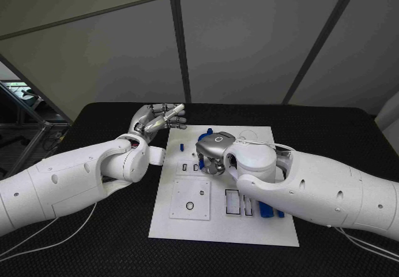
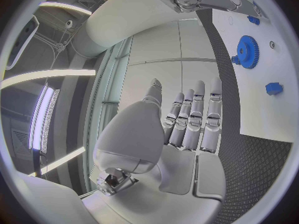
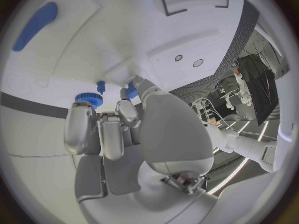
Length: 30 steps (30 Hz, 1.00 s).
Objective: Assemble the parts on the task board
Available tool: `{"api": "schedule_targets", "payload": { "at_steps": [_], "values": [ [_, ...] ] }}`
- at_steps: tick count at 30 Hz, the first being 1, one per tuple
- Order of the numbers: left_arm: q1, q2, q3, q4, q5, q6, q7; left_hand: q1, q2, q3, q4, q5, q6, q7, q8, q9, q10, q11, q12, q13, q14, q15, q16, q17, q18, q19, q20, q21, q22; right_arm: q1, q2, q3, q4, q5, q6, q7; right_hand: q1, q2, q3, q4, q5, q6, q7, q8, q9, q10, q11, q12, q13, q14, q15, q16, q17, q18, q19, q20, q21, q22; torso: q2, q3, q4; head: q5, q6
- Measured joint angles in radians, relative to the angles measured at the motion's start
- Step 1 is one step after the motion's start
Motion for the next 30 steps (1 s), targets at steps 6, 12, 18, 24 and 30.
{"api": "schedule_targets", "payload": {
  "at_steps": [6,12,18,24,30],
  "values": [
    [0.000,0.000,0.000,0.000,0.000,0.000,-0.001,0.000,0.000,0.000,0.000,0.000,0.000,0.000,0.000,0.000,0.000,0.000,0.000,0.000,0.000,0.000,0.000,0.001,0.000,0.000,0.000,0.000,0.000,0.000,0.001,-0.001,-0.001,0.000,0.002,0.001,-0.001,-0.001,0.000,0.000,0.000,-0.007,0.000,0.000,-0.001,-0.003,0.003,-0.005,-0.003,0.000,0.000,-0.005,0.000,0.000,0.000,0.000,0.000,-0.002,0.000,0.0000,0.0000,0.000,-0.001],
    [0.000,0.000,0.000,0.000,0.000,0.000,-0.001,0.000,0.000,0.000,0.000,0.000,0.000,0.000,0.000,0.000,0.000,0.000,0.000,0.000,0.000,0.000,0.000,0.001,0.000,0.000,0.000,0.000,0.000,0.000,0.001,-0.001,-0.001,0.000,0.003,0.002,-0.005,-0.005,0.000,0.000,0.001,-0.011,0.003,-0.005,-0.002,-0.011,0.003,-0.011,-0.008,0.000,0.000,-0.005,0.000,0.000,0.000,0.000,-0.004,-0.005,0.000,-0.0001,-0.0001,0.001,-0.001],
    [0.000,0.000,0.000,0.000,0.000,0.000,-0.002,0.000,0.000,0.000,0.000,0.000,0.000,0.000,0.000,0.000,0.000,0.000,0.000,0.000,0.000,0.000,0.000,0.001,0.000,0.000,0.000,0.000,0.000,0.000,0.002,-0.001,-0.001,0.000,0.003,0.003,-0.010,-0.010,0.003,0.002,0.001,-0.015,0.006,-0.009,-0.003,-0.011,0.004,-0.012,-0.011,0.000,0.000,-0.005,0.000,0.000,-0.004,0.004,-0.004,-0.006,0.000,-0.0002,-0.0005,0.001,-0.001],
    [0.000,0.000,0.000,0.000,0.000,0.001,-0.002,0.000,0.000,0.000,0.000,0.000,0.000,0.000,0.000,0.000,0.000,0.000,0.000,0.000,0.000,0.000,0.000,0.001,0.000,0.000,0.000,0.000,0.000,-0.001,0.002,-0.002,0.000,0.000,0.002,0.003,-0.010,-0.010,0.003,0.002,0.001,-0.015,0.006,-0.009,-0.003,-0.011,0.004,-0.012,-0.004,0.000,0.000,-0.005,0.000,0.000,-0.004,0.004,-0.004,-0.005,0.000,-0.0002,-0.0006,0.001,-0.001],
    [0.000,0.000,0.000,0.000,0.000,0.001,-0.003,0.000,0.000,0.000,0.000,0.000,0.000,0.000,0.000,0.000,0.000,0.000,0.000,0.000,0.000,0.000,0.000,0.002,0.000,0.000,0.000,0.000,0.000,-0.001,0.001,-0.002,0.006,-0.002,0.000,0.003,-0.010,-0.010,0.013,-0.002,0.008,-0.005,-0.004,-0.002,0.001,-0.011,0.003,-0.007,0.002,0.000,0.000,-0.005,0.000,0.000,-0.004,0.004,-0.004,-0.005,0.000,-0.0001,-0.0007,0.000,0.001]
  ]
}}
